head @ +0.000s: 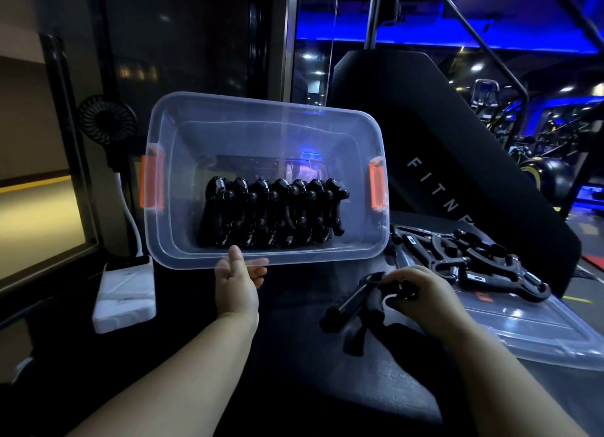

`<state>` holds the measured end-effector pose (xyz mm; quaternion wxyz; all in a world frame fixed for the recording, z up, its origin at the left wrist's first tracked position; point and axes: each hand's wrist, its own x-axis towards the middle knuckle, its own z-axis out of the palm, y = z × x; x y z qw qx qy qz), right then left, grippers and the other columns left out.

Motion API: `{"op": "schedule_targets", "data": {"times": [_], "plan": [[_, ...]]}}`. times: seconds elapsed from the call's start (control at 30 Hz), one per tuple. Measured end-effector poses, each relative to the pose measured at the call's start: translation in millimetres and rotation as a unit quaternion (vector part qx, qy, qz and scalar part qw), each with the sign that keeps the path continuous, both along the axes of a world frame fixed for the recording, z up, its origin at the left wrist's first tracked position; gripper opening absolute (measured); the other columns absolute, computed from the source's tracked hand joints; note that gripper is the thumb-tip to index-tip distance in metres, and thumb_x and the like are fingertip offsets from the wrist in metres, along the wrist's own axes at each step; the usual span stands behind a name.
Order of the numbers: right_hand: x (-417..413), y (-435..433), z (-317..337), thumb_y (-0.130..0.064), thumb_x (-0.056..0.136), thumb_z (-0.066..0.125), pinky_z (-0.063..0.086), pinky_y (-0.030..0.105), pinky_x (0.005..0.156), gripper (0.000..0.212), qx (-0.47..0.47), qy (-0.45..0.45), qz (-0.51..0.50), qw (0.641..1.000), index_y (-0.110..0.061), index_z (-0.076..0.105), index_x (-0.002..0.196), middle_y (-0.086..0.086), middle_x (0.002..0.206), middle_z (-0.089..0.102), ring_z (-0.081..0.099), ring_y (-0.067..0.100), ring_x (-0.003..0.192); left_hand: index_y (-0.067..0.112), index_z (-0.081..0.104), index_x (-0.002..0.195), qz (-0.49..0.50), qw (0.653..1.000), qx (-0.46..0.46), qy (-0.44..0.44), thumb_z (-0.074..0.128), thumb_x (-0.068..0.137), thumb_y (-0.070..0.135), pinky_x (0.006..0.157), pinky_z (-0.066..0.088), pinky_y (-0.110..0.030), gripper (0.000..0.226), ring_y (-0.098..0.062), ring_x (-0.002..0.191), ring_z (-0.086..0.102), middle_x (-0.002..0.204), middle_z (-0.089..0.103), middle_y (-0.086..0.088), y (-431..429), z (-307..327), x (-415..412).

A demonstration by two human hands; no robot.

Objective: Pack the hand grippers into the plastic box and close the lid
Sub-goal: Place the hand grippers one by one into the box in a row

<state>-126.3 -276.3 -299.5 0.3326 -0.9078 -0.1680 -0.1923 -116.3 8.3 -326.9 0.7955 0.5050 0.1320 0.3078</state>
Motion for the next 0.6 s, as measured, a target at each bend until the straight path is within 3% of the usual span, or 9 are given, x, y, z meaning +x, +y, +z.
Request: {"op": "schedule_targets", "data": {"times": [0.2, 0.3, 0.43, 0.6], "plan": [[-1, 6, 0, -0.021, 0.07, 0.084, 0.05, 0.027, 0.068, 0.027, -0.125, -0.11, 0.018, 0.986, -0.028, 0.074, 0.094, -0.011, 0.084, 0.055, 0.058, 0.013, 0.072, 0.023, 0.047, 0.091, -0.001, 1.0, 0.002, 0.0, 0.036, 0.097, 0.047, 0.062, 0.044, -0.025, 0.028, -0.009, 0.062, 0.061, 0.065, 0.072, 0.006, 0, -1, 0], [-3, 11, 1, -0.022, 0.076, 0.08, 0.052, 0.032, 0.066, 0.021, -0.129, -0.131, 0.037, 0.982, -0.023, 0.072, 0.095, -0.012, 0.085, 0.051, 0.057, 0.012, 0.071, 0.023, 0.047, 0.091, -0.001, 1.0, 0.003, 0.0, 0.035, 0.097, 0.047, 0.061, 0.044, -0.025, 0.028, -0.008, 0.061, 0.061, 0.065, 0.072, 0.006, 0, -1, 0], [-5, 14, 1, -0.023, 0.072, 0.082, 0.044, 0.017, 0.064, 0.02, -0.055, -0.162, 0.021, 0.985, -0.021, 0.072, 0.09, -0.014, 0.083, 0.056, 0.055, 0.006, 0.068, 0.023, 0.047, 0.09, -0.002, 1.0, 0.001, 0.001, 0.035, 0.098, 0.046, 0.06, 0.043, -0.024, 0.027, -0.008, 0.061, 0.06, 0.064, 0.072, 0.006, 0, 0, 0], [-4, 17, 2, -0.026, 0.073, 0.08, 0.041, 0.013, 0.067, 0.013, 0.068, -0.108, 0.011, 0.992, -0.026, 0.072, 0.082, -0.012, 0.08, 0.066, 0.061, 0.003, 0.074, 0.021, 0.046, 0.091, -0.003, 1.0, 0.003, -0.003, 0.035, 0.098, 0.045, 0.06, 0.044, -0.024, 0.027, -0.009, 0.061, 0.06, 0.064, 0.071, 0.006, -1, 2, -2]]}}
